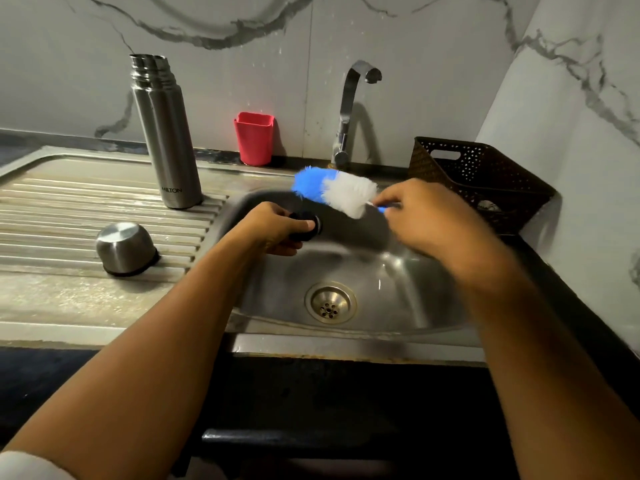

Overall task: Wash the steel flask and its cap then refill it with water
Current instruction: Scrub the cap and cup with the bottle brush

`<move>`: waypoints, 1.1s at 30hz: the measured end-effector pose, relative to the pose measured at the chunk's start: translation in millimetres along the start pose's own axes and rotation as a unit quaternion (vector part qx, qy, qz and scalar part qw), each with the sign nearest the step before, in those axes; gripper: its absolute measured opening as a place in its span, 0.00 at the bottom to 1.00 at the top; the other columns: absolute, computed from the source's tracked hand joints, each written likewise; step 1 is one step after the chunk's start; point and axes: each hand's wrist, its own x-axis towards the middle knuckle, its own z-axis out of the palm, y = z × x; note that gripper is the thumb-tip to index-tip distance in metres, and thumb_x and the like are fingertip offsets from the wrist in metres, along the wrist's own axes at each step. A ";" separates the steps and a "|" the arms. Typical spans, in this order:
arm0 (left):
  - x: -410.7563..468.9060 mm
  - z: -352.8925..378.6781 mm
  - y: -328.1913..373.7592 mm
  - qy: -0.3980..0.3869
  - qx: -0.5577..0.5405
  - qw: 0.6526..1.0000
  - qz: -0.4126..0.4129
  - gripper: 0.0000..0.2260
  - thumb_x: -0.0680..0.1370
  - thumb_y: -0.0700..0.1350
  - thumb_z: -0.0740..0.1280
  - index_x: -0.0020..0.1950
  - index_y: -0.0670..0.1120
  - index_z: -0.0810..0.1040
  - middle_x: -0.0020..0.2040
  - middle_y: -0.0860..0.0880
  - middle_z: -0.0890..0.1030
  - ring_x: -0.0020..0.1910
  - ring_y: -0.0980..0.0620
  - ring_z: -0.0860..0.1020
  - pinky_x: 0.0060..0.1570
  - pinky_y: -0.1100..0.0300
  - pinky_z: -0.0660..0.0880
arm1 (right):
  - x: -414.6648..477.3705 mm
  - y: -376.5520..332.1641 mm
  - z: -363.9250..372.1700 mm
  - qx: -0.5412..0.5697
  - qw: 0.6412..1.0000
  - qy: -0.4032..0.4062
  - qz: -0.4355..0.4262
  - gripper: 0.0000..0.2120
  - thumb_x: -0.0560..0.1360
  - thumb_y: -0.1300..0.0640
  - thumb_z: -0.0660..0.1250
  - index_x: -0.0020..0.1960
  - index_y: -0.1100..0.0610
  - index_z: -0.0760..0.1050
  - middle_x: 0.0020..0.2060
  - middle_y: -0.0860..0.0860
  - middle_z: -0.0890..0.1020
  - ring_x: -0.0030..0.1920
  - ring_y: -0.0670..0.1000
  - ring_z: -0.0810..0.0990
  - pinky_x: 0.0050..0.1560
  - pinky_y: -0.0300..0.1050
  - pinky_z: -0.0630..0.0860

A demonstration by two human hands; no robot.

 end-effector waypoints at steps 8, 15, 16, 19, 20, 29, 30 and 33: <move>-1.4 13.5 2.7 -0.031 -0.026 0.999 -0.002 0.16 0.76 0.47 0.77 0.60 0.42 0.81 0.53 0.41 0.86 0.49 0.46 0.86 0.46 0.51 0.84 | 13.8 -16.2 38.2 -0.046 0.999 -0.019 0.003 0.17 0.81 0.58 0.65 0.67 0.45 0.80 0.56 0.52 0.84 0.54 0.55 0.81 0.55 0.52 0.81; -2.3 12.2 3.5 -0.014 -0.091 0.996 -0.004 0.10 0.82 0.41 0.69 0.63 0.49 0.74 0.59 0.38 0.81 0.48 0.41 0.84 0.40 0.50 0.83 | 13.0 -8.1 37.9 0.009 1.000 -0.001 -0.007 0.19 0.81 0.59 0.64 0.70 0.45 0.78 0.61 0.52 0.83 0.57 0.54 0.81 0.58 0.52 0.80; -2.7 13.0 3.9 -0.024 -0.101 0.995 -0.006 0.10 0.83 0.41 0.69 0.63 0.48 0.75 0.59 0.38 0.81 0.48 0.40 0.84 0.41 0.50 0.84 | 13.1 -8.3 37.3 0.013 1.000 0.001 -0.006 0.19 0.81 0.59 0.64 0.70 0.45 0.78 0.61 0.52 0.83 0.57 0.54 0.81 0.59 0.53 0.80; -4.2 12.5 2.9 -0.046 -0.124 0.991 -0.003 0.18 0.78 0.36 0.73 0.66 0.48 0.75 0.58 0.38 0.82 0.48 0.41 0.86 0.42 0.51 0.84 | 14.1 -8.8 34.9 0.016 1.000 0.001 0.000 0.19 0.81 0.59 0.64 0.69 0.44 0.78 0.61 0.53 0.83 0.57 0.55 0.80 0.59 0.54 0.79; -3.7 12.3 2.0 -0.039 -0.125 0.991 -0.001 0.21 0.76 0.33 0.74 0.66 0.48 0.75 0.58 0.37 0.82 0.47 0.41 0.86 0.41 0.52 0.84 | 13.8 -8.5 33.8 0.018 1.000 -0.002 -0.003 0.19 0.81 0.59 0.65 0.69 0.45 0.78 0.61 0.53 0.83 0.57 0.55 0.81 0.59 0.54 0.79; -0.9 7.0 -2.7 0.034 -0.085 0.996 0.023 0.12 0.75 0.42 0.78 0.55 0.43 0.80 0.51 0.44 0.86 0.44 0.49 0.85 0.39 0.57 0.83 | -6.0 -10.0 -14.6 -0.008 0.999 -0.032 -0.029 0.16 0.81 0.58 0.65 0.64 0.45 0.82 0.51 0.50 0.84 0.51 0.55 0.83 0.50 0.45 0.77; -1.4 11.5 -0.1 0.022 -0.081 0.996 0.025 0.13 0.75 0.42 0.78 0.57 0.42 0.81 0.51 0.43 0.86 0.44 0.49 0.86 0.39 0.57 0.84 | -2.4 -15.3 -1.9 -0.027 0.998 -0.042 -0.032 0.16 0.81 0.57 0.65 0.64 0.45 0.82 0.56 0.51 0.84 0.53 0.55 0.82 0.53 0.47 0.78; -5.2 18.7 3.8 -0.008 -0.065 0.997 0.026 0.14 0.74 0.43 0.79 0.56 0.41 0.82 0.47 0.42 0.87 0.42 0.49 0.86 0.40 0.56 0.84 | 11.3 -20.7 31.7 -0.030 0.999 -0.021 -0.012 0.17 0.81 0.58 0.64 0.66 0.46 0.80 0.59 0.53 0.84 0.56 0.57 0.81 0.56 0.50 0.79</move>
